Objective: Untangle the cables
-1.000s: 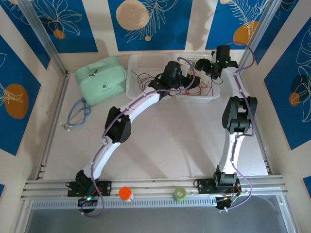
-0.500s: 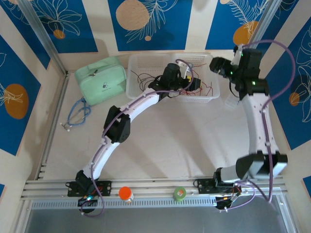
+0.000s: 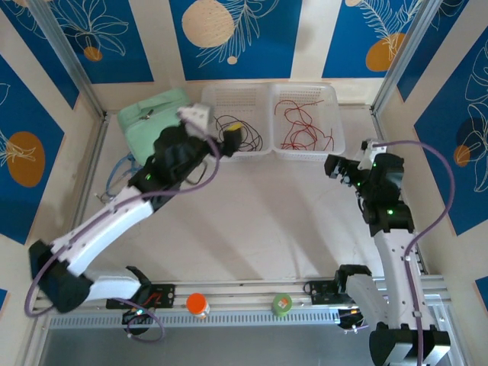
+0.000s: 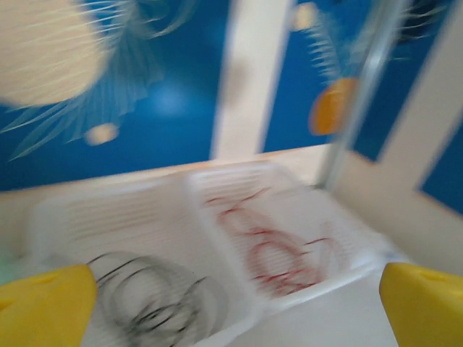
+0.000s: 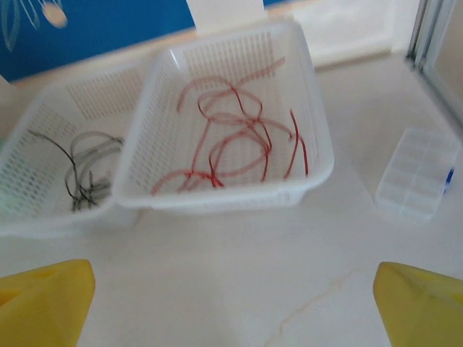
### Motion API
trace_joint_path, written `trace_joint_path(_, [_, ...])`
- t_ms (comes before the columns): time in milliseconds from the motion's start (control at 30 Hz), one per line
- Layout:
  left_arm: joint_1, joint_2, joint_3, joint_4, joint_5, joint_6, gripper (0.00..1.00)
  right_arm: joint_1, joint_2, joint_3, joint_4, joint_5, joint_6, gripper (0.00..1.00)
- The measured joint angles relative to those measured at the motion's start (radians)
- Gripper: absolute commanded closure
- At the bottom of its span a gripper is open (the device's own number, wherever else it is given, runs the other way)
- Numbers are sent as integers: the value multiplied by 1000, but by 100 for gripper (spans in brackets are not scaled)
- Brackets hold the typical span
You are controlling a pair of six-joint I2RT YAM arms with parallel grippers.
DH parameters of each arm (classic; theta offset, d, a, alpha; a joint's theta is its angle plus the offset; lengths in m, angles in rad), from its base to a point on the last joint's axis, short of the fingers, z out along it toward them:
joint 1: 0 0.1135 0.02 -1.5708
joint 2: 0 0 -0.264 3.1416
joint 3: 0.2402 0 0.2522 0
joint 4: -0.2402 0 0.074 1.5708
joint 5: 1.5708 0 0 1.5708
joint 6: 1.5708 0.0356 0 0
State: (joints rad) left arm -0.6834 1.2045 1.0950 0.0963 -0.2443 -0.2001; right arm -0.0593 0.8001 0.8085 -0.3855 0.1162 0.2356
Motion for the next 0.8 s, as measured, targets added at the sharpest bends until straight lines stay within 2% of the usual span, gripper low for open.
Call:
trace_joint_path(133, [50, -194, -407, 49, -232, 25, 0, 0, 38, -204, 154, -19, 12, 1])
trace_joint_path(200, [63, -281, -589, 62, -343, 48, 1, 0, 81, -323, 298, -38, 11, 1])
trace_joint_path(300, [81, -393, -772, 145, -446, 110, 0, 4, 151, -491, 519, -37, 6, 1])
trace_joint_path(400, [127, -443, -840, 216, -537, 138, 0, 13, 226, -568, 678, -37, -27, 1])
trace_joint_path(500, [203, -401, -864, 326, -580, 158, 0, 19, 349, -564, 853, -46, -60, 1])
trace_joint_path(600, [273, -297, -916, 494, -564, 188, 0, 32, 491, -536, 1023, -66, -89, 1])
trace_joint_path(700, [357, -109, -966, 663, -506, 203, 0, 47, 687, -492, 1210, -95, -114, 1])
trace_joint_path(800, [409, 89, -983, 843, -422, 233, 0, 45, 721, -474, 1208, -131, -129, 1])
